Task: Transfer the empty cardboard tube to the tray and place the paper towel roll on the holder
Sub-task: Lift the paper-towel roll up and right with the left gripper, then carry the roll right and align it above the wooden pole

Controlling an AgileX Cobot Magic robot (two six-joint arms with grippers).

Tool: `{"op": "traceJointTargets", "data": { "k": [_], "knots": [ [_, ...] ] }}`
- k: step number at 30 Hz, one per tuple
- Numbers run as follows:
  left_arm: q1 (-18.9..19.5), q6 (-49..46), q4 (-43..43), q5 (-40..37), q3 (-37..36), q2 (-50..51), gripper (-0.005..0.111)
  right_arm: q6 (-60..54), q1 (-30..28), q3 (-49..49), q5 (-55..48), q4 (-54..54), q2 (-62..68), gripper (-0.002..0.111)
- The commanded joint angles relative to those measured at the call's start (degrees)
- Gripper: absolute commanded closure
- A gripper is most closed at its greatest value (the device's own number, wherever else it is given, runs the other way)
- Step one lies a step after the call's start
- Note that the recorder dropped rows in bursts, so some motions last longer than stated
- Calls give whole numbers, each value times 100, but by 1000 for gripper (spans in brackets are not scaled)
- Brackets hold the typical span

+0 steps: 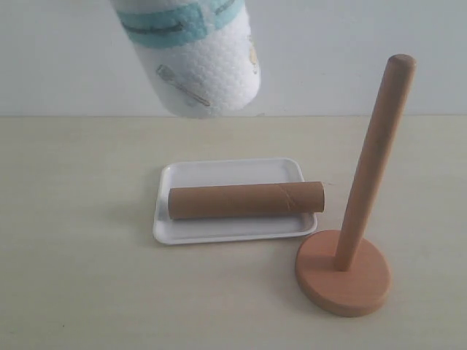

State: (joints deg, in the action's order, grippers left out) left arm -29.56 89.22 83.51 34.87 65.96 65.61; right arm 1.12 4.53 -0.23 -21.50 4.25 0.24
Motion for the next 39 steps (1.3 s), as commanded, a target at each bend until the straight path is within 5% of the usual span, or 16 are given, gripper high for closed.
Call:
{"op": "traceJointTargets", "data": {
  "k": [1,7,16,27,39],
  "knots": [
    [-566,102,-140,-325,569,564,103,8,11,23,40,-40,-24,108],
    [-1025,428,194,-523,1600,1395,103,8,11,23,27,-29,-24,108],
    [-1045,2005,1156,-302,2947,2270,103,8,11,23,27,-13,-24,108],
    [-1509,2441,1644,-294,3783,2891,103,8,11,23,27,-13,-24,108],
    [-1497,2966,1644,-386,4168,3022,103,8,11,23,27,-13,-24,108]
  ]
}}
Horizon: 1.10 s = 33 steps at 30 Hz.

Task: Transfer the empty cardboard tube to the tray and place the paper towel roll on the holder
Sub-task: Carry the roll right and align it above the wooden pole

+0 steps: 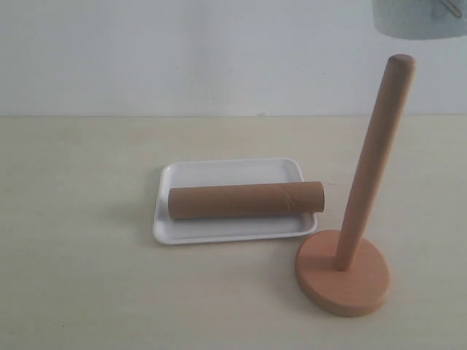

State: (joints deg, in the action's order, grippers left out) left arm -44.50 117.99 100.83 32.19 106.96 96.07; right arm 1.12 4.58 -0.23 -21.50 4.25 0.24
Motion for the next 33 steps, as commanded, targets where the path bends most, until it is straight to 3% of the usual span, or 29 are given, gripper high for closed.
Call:
{"op": "traceJointTargets", "data": {
  "k": [1,19,33],
  "knots": [
    [-3,89,-88,-118,69,-24,103,8,7,23,27,-13,-24,108],
    [-3,-155,-88,-995,69,430,103,8,7,23,27,-13,-24,108],
    [-13,-365,-88,-739,-35,663,103,8,7,23,38,-17,-24,108]
  ]
}}
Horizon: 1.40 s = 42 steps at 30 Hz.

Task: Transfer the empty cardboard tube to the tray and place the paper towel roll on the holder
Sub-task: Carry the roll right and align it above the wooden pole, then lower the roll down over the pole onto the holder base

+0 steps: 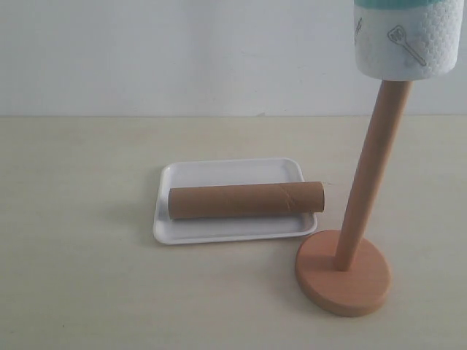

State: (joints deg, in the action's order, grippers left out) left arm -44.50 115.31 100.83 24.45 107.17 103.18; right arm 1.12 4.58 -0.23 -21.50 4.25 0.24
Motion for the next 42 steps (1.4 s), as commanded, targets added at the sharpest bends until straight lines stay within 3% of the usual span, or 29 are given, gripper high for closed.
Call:
{"op": "traceJointTargets", "data": {
  "k": [1,19,22,28,31,36,38,40,42],
  "knots": [
    [-13,-137,-88,45,-96,-48,103,8,7,23,38,-17,-24,108],
    [-24,-1949,-138,-312,-1429,-48,103,8,7,23,39,-17,-24,108],
    [-24,-2713,-750,-346,-1599,-36,103,8,7,23,39,-17,-24,108],
    [-24,-4905,-3045,248,-1970,162,103,8,7,23,39,-17,-24,108],
    [-44,-5401,-3584,432,-2157,248,103,8,7,23,39,-17,-24,108],
    [-44,-5700,-3597,381,-2664,296,103,8,7,23,39,-17,-24,108],
    [-44,-6143,-3995,444,-2932,296,103,8,7,23,39,-17,-24,108],
    [-44,-6985,-5036,918,-3343,296,103,8,7,23,39,-17,-24,108],
    [-44,-7437,-5401,1305,-3622,318,103,8,7,23,39,-17,-24,108]
  ]
}}
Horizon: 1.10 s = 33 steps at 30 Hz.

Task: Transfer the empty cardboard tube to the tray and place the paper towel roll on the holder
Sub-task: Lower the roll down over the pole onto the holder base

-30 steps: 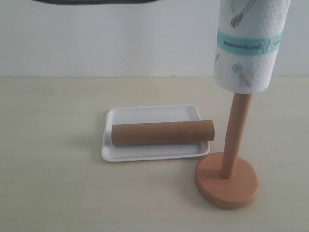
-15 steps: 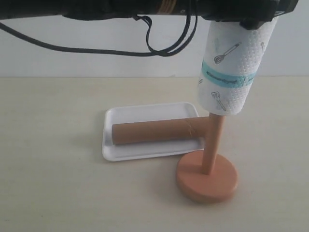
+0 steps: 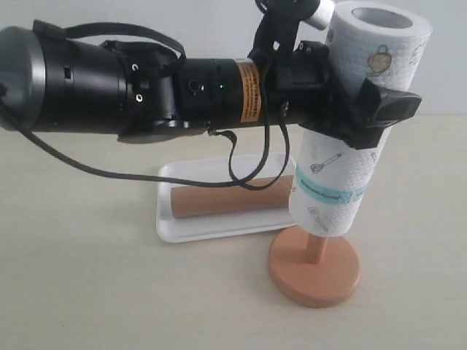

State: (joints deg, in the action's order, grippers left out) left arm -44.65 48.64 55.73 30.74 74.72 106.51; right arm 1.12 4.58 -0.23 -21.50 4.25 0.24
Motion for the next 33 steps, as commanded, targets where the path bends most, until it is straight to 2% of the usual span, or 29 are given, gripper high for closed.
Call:
{"op": "traceJointTargets", "data": {
  "k": [1,4,6,14,23,24,26,31,33],
  "knots": [
    [-29,-810,-901,750,-442,-4,103,8,7,23,39,-17,-24,108],
    [-29,-1163,-1160,1236,-736,104,103,8,7,23,39,-17,-24,108],
    [-29,-1318,-1488,1407,-909,188,103,8,7,23,39,-17,-24,108],
    [-29,-1751,-1915,1871,-1210,391,103,8,7,23,39,-17,-24,108],
    [-29,-1855,-1824,1880,-1221,636,100,8,7,23,39,-17,-24,108],
    [-29,-1855,-1824,1880,-1221,636,96,8,7,23,39,-17,-24,108],
    [-29,-1815,-1824,1850,-1221,636,83,8,7,23,39,-17,-24,108],
    [-29,-1608,-1882,1621,-1221,636,25,8,7,23,25,-17,-24,108],
    [-29,-1608,-1908,1621,-1221,636,9,8,7,23,25,-17,-24,108]
  ]
}}
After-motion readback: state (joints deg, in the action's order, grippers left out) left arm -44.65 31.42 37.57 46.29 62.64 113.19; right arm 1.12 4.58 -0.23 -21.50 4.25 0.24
